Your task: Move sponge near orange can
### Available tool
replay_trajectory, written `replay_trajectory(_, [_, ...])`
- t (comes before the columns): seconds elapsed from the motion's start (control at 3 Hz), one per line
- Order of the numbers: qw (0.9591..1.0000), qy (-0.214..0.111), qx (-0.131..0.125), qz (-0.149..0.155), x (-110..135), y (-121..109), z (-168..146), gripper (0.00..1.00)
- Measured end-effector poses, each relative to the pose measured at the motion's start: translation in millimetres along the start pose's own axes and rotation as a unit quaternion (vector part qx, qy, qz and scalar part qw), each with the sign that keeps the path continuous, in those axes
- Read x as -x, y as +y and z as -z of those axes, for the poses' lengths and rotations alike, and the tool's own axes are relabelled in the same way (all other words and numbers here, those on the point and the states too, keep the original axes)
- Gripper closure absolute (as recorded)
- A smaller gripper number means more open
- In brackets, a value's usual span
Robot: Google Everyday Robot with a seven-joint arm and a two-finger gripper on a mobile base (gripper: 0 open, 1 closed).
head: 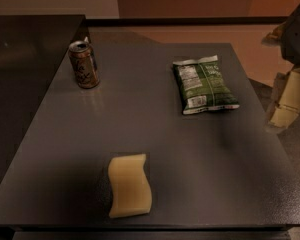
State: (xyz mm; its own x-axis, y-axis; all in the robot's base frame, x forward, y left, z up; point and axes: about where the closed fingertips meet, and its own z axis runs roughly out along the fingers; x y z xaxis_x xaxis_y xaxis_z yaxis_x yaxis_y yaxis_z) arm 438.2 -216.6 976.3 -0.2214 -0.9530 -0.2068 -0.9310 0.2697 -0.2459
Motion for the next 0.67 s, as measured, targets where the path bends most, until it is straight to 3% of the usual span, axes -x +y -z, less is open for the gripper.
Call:
replay_trajectory(0.33, [1.0,0.0,0.0,0.0,0,0,0,0.0])
replay_trajectory(0.67, [0.9994,-0.032,0.015,-0.002,6,11,-11,0.0])
